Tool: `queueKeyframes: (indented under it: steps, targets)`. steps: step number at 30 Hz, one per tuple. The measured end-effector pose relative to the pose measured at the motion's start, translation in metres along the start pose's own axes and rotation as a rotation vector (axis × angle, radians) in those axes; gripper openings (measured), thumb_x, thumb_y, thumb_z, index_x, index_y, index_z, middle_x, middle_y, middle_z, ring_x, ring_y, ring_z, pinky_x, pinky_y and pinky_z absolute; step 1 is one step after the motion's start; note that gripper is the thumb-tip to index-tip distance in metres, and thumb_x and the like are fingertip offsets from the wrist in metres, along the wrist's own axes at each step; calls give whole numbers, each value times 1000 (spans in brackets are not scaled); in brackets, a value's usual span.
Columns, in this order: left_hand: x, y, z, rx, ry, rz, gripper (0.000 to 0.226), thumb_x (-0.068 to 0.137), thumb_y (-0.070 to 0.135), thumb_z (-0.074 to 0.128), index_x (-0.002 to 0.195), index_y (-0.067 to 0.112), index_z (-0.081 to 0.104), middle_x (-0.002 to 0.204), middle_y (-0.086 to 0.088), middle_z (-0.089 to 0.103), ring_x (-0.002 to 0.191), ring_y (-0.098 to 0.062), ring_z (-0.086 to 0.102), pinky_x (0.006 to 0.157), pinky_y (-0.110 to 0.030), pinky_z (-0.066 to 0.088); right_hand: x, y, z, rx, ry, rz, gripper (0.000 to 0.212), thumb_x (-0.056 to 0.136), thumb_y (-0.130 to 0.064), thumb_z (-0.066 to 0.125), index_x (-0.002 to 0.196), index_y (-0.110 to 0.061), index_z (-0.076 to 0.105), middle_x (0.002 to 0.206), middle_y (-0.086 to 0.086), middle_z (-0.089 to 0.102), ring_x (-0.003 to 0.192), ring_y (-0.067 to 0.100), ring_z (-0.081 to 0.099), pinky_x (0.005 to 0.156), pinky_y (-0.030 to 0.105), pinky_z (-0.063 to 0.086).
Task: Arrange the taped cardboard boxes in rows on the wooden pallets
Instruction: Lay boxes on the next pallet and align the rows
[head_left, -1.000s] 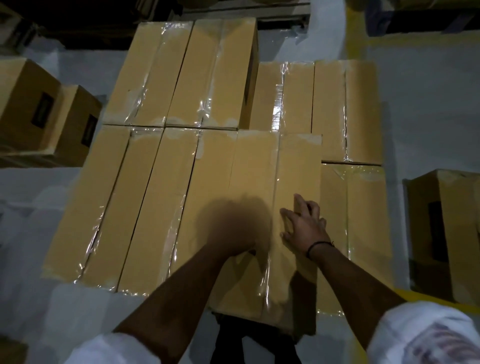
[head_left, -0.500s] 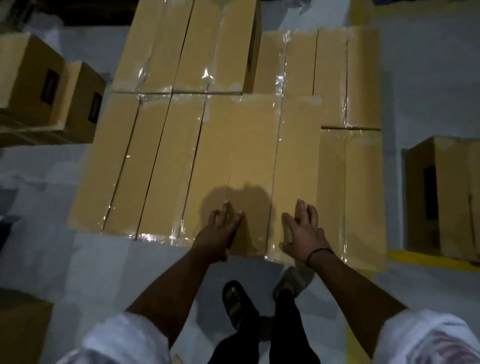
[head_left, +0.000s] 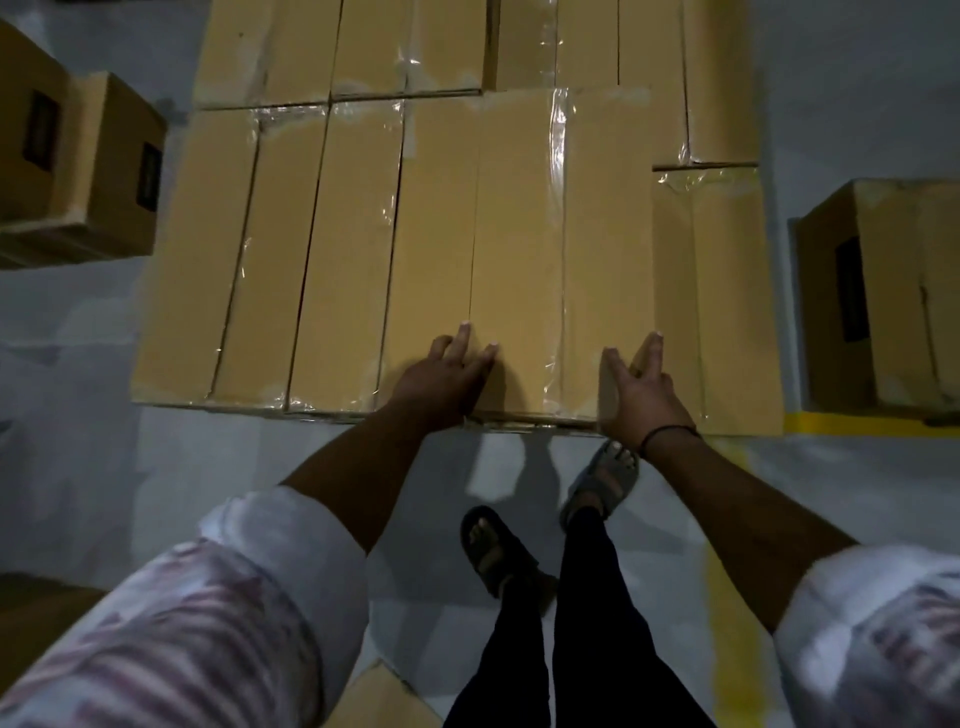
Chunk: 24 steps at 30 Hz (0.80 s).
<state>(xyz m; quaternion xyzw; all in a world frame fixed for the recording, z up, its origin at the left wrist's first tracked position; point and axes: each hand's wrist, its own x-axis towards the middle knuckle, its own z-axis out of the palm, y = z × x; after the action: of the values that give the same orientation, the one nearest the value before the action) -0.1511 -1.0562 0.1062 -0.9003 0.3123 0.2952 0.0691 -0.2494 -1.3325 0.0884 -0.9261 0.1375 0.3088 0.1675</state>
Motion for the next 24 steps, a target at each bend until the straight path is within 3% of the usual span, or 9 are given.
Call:
queueKeyframes:
  steps: [7, 14, 21, 24]
  targets:
    - [-2, -2, 14, -9, 132, 3, 93, 94, 42, 66, 163, 34, 4, 170, -16, 1, 149, -43, 20, 95, -56, 55, 4, 4, 19, 116, 77, 47, 102, 82, -20, 82, 156, -38, 15, 160, 26, -27, 145, 47, 30, 112, 47, 44]
    - [-2, 1, 11, -64, -13, -28, 110, 86, 42, 76, 163, 36, -3, 171, -10, -10, 152, -41, 10, 103, -58, 50, -2, 1, 22, 166, 105, 56, 102, 77, -22, 85, 157, -37, 22, 157, 22, 10, 133, 44, 44, 111, 44, 45]
    - [-10, 5, 13, -48, -9, -37, 127, 75, 42, 87, 163, 32, -4, 171, -8, -12, 154, -40, 10, 104, -52, 51, -6, 1, 14, 141, 64, 51, 101, 83, -19, 80, 160, -36, 17, 158, 20, 9, 133, 39, 44, 112, 39, 43]
    - [-5, 5, 9, -35, -15, -55, 125, 74, 40, 88, 163, 31, 1, 171, -9, -5, 150, -38, 20, 101, -50, 53, -4, 1, 7, 138, 37, 34, 102, 82, -21, 82, 160, -36, 17, 160, 20, 6, 131, 38, 47, 109, 35, 44]
